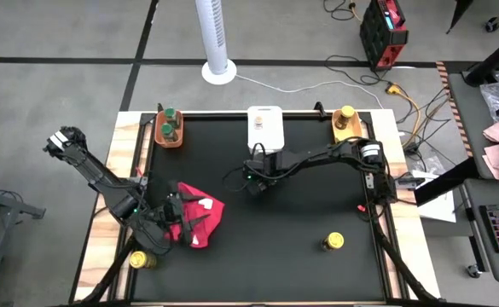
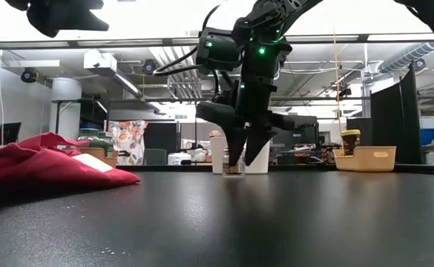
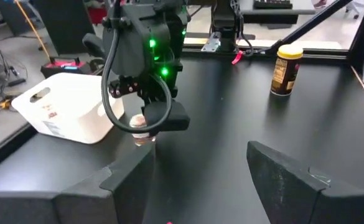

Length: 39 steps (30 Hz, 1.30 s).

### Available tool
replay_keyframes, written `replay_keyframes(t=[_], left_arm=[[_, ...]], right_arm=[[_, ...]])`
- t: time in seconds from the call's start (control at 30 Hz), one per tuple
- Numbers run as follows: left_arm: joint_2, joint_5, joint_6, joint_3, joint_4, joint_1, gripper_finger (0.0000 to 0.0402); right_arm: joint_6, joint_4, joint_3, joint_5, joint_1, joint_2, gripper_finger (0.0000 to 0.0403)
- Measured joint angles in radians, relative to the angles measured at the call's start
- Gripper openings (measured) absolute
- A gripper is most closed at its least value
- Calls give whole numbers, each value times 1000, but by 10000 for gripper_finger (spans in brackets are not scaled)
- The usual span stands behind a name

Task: Sort spices by type
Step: Put the brown seasoning bottle into the white bin

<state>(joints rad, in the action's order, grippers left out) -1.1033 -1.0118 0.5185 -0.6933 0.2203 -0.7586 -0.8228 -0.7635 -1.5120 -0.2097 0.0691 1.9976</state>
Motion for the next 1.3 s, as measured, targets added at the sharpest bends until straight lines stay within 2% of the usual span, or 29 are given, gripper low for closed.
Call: replay_keyframes(t=[0.3, 0.6, 0.73, 0.83, 0.93, 1.1, 1.23, 1.3], left_arm=[[-81, 1, 54, 0, 1, 0, 238], [-73, 0, 68, 0, 0, 0, 238], [-73, 1, 68, 0, 0, 0, 238], [-73, 1, 67, 0, 1, 0, 238], [-73, 0, 50, 0, 6, 0, 238], [-72, 0, 21, 0, 5, 0, 238], [-72, -1, -2, 0, 4, 0, 238], [-72, -2, -26, 0, 4, 1, 238]], right_arm=[[69, 19, 0, -1, -48, -9, 16], [76, 11, 0, -1, -82, -14, 9], [31, -56, -8, 4, -85, -33, 12], [-8, -160, -44, 0, -81, -55, 27], [-23, -166, -72, -28, -68, -80, 56], [-39, -61, -88, -49, -46, -85, 133], [-58, -40, -88, -146, -37, -85, 196], [-79, -38, -88, -157, -32, -85, 221]])
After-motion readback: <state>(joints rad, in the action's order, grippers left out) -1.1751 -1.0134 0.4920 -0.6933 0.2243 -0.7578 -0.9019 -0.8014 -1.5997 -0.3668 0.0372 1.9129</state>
